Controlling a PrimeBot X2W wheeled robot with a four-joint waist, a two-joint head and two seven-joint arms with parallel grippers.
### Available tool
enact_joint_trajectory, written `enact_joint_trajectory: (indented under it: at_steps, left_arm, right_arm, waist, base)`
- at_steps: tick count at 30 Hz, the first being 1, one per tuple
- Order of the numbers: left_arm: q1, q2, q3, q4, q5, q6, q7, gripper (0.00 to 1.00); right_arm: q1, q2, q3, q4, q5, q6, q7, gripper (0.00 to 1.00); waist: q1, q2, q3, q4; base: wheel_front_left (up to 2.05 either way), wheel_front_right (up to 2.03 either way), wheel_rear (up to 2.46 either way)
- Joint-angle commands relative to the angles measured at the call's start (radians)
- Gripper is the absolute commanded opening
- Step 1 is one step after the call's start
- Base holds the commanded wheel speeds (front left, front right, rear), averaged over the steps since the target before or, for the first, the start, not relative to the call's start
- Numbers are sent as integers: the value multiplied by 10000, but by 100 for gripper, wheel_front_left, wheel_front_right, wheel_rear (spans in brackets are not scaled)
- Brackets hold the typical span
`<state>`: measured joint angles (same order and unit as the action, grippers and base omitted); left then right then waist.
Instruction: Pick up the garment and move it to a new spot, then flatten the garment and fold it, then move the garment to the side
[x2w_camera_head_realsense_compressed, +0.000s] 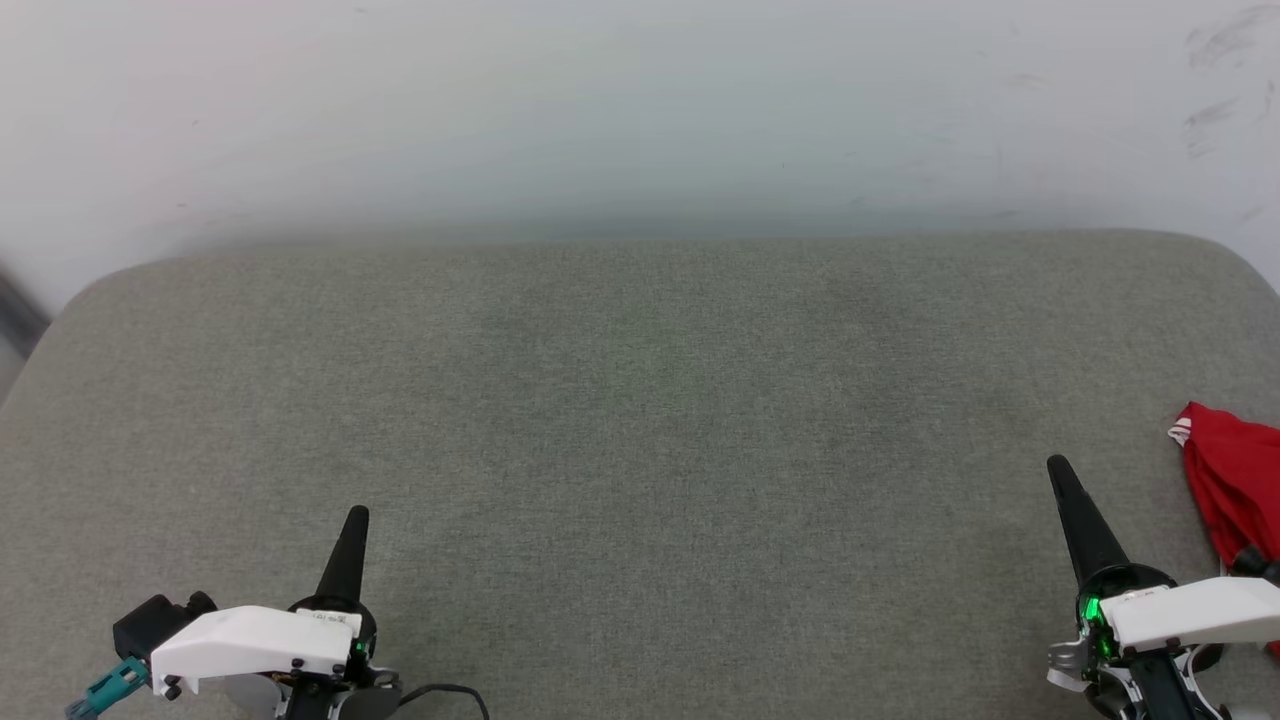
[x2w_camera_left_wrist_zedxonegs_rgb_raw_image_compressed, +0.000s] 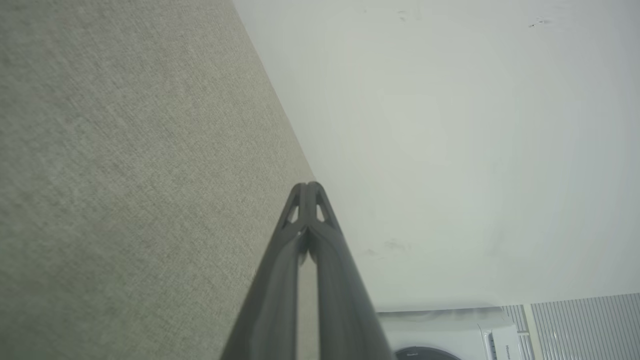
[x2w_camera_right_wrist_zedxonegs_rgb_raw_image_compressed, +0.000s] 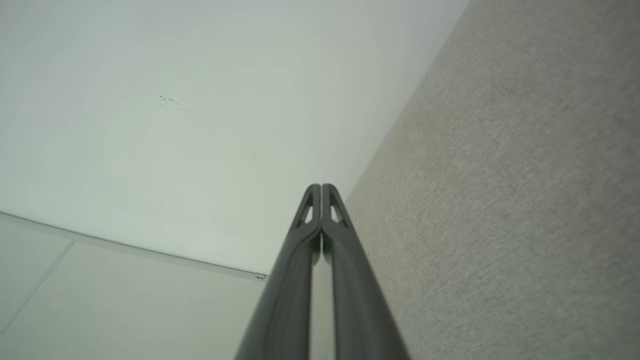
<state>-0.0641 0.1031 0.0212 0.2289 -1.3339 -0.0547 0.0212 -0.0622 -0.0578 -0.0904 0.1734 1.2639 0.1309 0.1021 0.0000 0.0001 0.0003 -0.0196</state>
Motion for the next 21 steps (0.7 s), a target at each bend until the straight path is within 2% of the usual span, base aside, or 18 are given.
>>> enact_joint_trajectory:
  at_steps: [1,21]
  left_arm:
    - [-181,-24,89,-30,-157,-94,41,0]
    - [-340,-276,502,73,-1525,-451,493,0]
  right_arm:
    - [-244,27,-41,2,200,-1,6,0]
    - [-388,64,-146,378,1877,-2,73,0]
  waist:
    - [0,-1,1,4]
    - [0,-1,13,93]
  base:
    - [0,0,0]
    - [0,0,0]
